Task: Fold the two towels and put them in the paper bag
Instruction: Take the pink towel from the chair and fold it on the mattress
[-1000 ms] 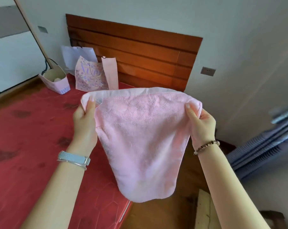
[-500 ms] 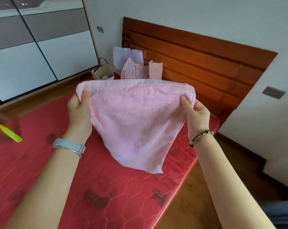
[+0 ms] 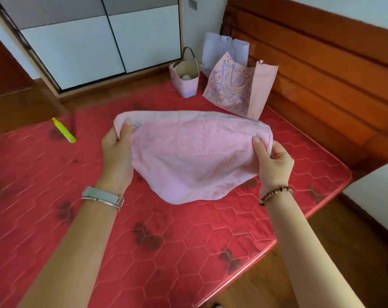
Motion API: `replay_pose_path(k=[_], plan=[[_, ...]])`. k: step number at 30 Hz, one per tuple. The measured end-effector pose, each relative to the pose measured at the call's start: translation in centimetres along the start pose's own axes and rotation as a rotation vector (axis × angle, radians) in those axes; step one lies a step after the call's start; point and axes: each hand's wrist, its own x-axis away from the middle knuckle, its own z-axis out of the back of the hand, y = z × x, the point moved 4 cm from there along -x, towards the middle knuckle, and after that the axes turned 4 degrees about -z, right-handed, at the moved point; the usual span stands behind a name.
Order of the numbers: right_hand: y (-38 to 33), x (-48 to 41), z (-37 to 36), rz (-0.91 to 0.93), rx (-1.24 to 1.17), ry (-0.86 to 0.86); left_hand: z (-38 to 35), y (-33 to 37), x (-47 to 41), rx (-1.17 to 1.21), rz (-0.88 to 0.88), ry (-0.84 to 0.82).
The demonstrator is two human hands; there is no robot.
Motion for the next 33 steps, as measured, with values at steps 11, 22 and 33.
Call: replay_pose_path(k=[11,22,33], plan=[[13.6,5.1,3.5,-0.19,0.216,0.0,6.1,-14.3,7.2,-0.18,0.205,0.04],[29.2,10.4,10.0,-0.391,0.539,-0.036,10.7,-31.2,14.6,-0.296,0.496,0.031],[38.3,8.5,10.6,-0.452,0.735,-0.118,11.4,-42.2,15.1,-0.345,0.544,0.01]])
